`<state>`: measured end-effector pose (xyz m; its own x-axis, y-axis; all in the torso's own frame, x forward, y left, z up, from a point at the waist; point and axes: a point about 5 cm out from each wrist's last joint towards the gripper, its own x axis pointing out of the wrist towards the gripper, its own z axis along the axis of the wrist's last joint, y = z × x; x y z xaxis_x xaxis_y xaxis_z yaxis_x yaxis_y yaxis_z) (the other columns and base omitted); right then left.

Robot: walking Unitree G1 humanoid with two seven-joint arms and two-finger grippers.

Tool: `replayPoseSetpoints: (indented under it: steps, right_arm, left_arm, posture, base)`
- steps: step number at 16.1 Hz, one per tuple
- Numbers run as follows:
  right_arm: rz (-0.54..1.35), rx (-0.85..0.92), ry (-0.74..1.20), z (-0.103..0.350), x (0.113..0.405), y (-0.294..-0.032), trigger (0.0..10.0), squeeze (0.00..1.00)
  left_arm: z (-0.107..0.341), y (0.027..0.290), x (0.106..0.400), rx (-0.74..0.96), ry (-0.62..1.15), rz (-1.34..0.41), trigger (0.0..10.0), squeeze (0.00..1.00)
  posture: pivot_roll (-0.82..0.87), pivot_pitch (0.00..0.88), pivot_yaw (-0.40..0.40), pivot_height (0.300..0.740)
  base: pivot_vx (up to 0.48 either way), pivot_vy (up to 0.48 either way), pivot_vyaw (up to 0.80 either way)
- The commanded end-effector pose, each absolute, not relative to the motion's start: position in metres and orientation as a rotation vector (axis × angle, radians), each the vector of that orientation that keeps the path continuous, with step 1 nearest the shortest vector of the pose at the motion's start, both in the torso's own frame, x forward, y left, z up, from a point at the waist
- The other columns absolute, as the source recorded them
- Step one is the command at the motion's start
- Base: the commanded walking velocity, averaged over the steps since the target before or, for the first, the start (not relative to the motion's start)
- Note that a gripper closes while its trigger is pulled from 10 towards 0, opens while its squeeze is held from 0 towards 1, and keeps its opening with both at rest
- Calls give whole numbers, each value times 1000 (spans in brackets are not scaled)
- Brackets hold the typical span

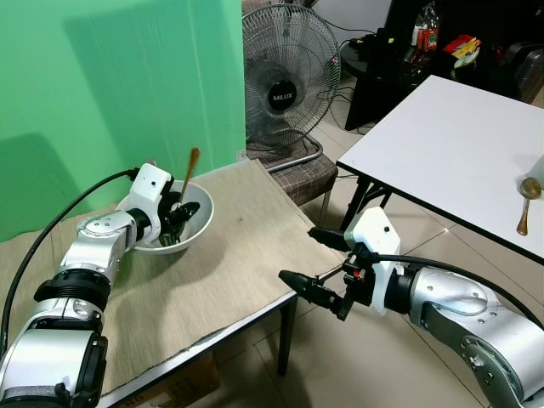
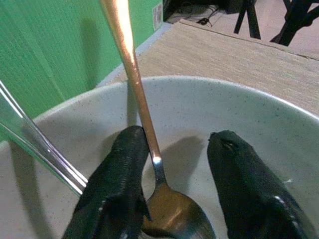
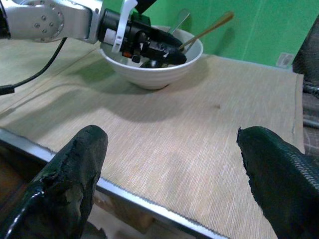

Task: Setting the table

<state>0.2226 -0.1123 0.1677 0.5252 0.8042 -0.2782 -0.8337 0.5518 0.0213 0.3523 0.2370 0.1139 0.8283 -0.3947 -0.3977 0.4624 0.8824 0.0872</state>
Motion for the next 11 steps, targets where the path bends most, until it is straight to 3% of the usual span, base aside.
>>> replayPoseSetpoints:
  steps: [1, 11]
  right_arm:
    - [1014, -127, 265, 172, 219, -110, 10000, 0]
    - [1065, -126, 281, 169, 216, -106, 10000, 0]
  left_arm:
    - [109, 240, 350, 186, 423, -451, 0, 0]
    - [120, 246, 352, 138, 329, -407, 0, 0]
  posture:
    - [-120, 0, 15, 740]
    - [-102, 0, 12, 740]
  base:
    - [0, 0, 0]
    - [0, 0, 0]
